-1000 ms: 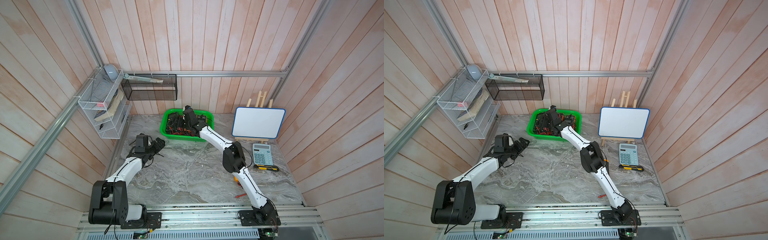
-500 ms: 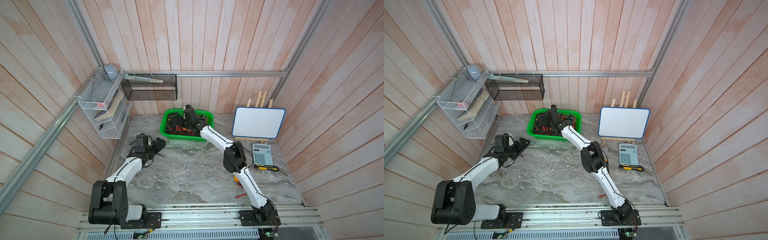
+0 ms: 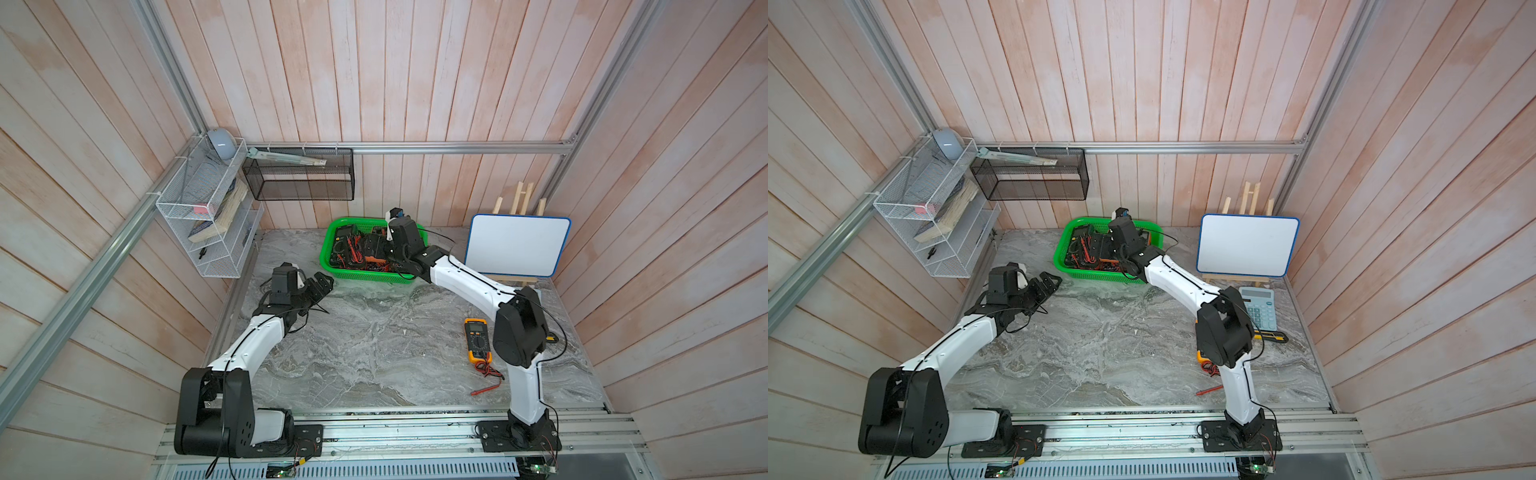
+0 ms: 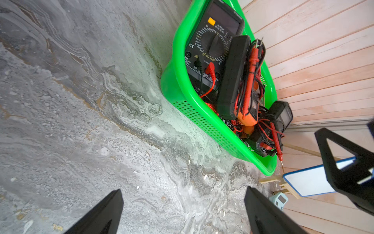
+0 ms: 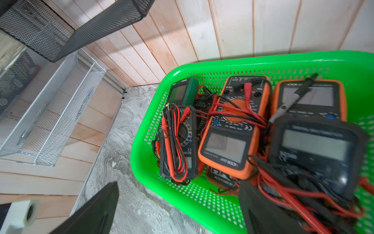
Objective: Put the multimeter into the basket
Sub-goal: Place the multimeter in the basket, then pick up the multimeter from the center of the board.
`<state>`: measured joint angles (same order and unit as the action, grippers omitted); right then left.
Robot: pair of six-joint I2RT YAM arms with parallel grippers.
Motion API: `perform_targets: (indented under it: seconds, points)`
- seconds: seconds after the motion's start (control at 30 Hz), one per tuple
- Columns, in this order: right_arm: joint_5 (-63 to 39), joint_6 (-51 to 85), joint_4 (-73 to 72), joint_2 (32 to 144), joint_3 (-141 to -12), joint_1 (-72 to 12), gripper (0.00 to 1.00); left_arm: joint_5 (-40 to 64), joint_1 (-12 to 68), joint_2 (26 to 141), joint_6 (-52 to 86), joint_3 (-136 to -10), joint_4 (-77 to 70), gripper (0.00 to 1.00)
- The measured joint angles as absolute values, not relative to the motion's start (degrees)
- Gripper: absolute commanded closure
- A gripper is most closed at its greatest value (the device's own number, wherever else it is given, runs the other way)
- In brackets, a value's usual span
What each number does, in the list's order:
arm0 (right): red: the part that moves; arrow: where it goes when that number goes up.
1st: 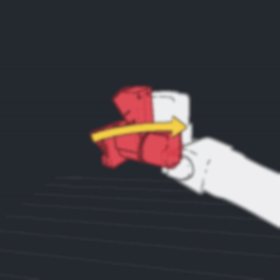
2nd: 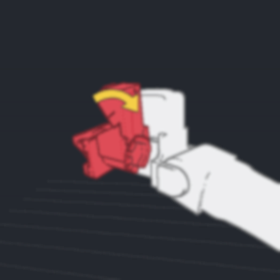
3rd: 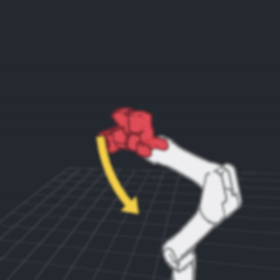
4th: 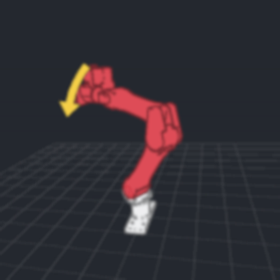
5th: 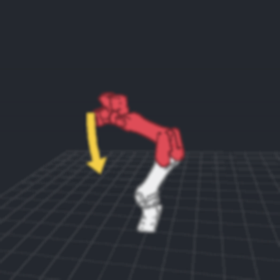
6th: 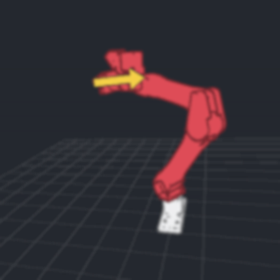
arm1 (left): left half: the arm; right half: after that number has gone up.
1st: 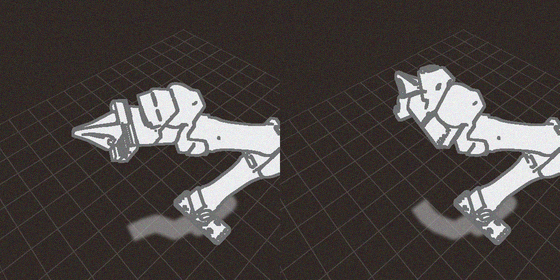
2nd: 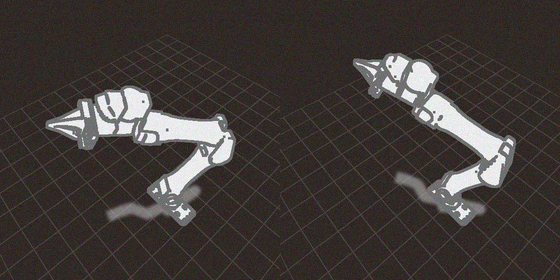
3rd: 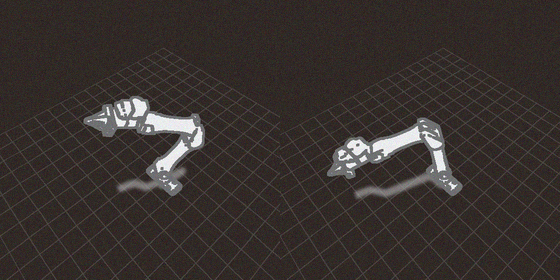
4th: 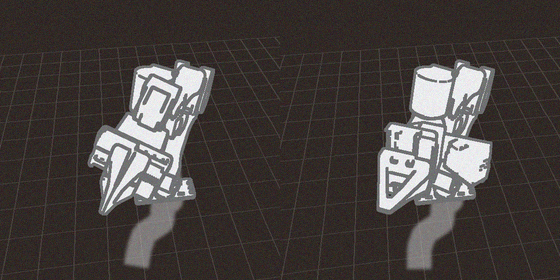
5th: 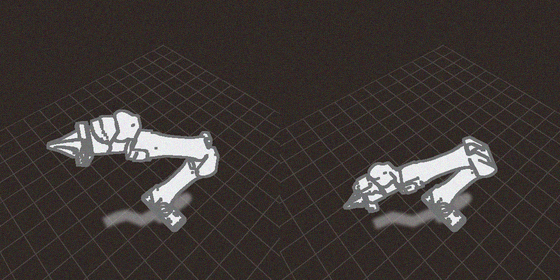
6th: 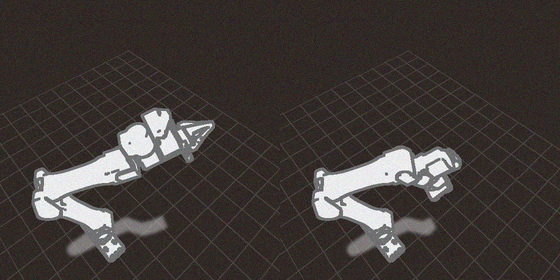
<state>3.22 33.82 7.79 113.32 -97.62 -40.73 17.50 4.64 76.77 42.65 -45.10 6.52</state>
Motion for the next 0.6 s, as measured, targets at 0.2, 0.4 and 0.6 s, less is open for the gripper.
perform_targets:
  seconds: [0.2, 0.4, 0.6]
  points:
    - [4.6, 34.3, 4.3, 101.8, -79.4, -39.0, 0.02, 15.4, 9.6, 75.3, 40.9, -46.2, 7.4, 0.00]
    - [5.0, 35.5, 3.8, 92.9, -63.4, -34.5, 0.02, 12.8, 14.5, 74.3, 40.0, -46.5, 8.4, 0.00]
    - [5.3, 36.7, 4.6, 83.2, -50.5, -29.9, 0.02, 10.2, 18.7, 74.2, 39.6, -46.6, 9.5, 0.00]
